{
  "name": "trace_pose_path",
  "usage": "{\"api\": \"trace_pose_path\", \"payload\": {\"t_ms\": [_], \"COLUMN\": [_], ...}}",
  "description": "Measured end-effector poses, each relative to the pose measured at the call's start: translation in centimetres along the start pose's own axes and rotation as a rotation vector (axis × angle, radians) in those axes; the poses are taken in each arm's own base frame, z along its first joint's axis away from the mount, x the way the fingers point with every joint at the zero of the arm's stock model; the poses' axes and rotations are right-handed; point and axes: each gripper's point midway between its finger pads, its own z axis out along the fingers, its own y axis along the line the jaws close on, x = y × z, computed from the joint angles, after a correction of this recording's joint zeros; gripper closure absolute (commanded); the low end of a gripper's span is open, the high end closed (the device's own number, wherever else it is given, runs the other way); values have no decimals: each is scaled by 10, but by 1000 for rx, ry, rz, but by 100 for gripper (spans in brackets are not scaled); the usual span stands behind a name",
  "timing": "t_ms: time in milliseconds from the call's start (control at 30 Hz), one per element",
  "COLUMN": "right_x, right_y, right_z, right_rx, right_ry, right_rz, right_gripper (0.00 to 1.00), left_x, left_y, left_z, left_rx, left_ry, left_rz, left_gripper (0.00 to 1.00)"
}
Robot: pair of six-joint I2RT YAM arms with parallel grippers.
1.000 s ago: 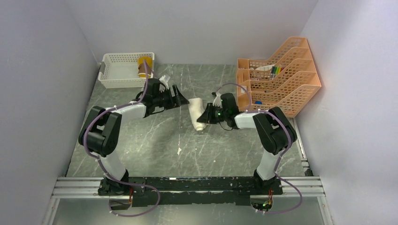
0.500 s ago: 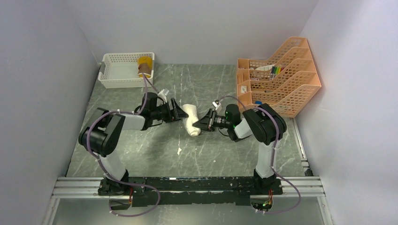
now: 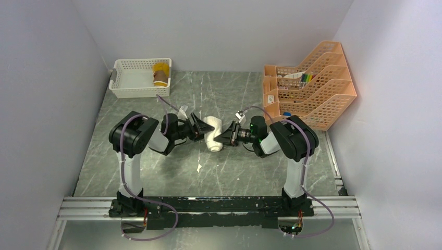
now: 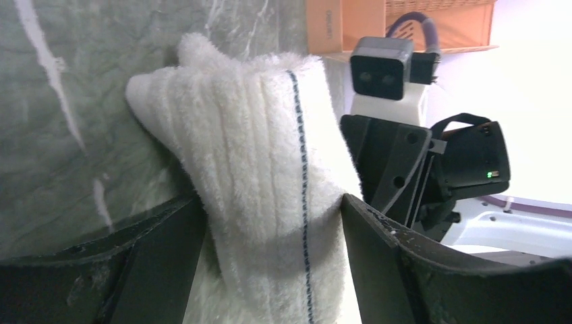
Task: Roll the towels
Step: Pick up the towel at the center of the board.
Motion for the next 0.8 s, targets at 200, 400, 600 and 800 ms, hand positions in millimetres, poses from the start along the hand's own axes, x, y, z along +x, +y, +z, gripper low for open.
{"api": "trace_pose_path", "payload": {"t_ms": [200,400,600,800], "right_x": [9,15,16,19], "right_y": [-6,-8,-9,-17], "right_z": [4,6,5,3], "right_rx": [8,8,8,51], "right_ry": [24,45,48,65], "right_rz": [-3,-11,-31,-40], "right_gripper": [87,87,87,61], "left_x": [8,17,21,29], "left_y": [-11,-17,-18,-6], "left_z": [16,27,36,43], "left_rx": [52,63,58,15], "left_ry": [6,26,48,110], "left_rz": [-35,-47,-43,-24], "left_gripper": [16,16,43,90]}}
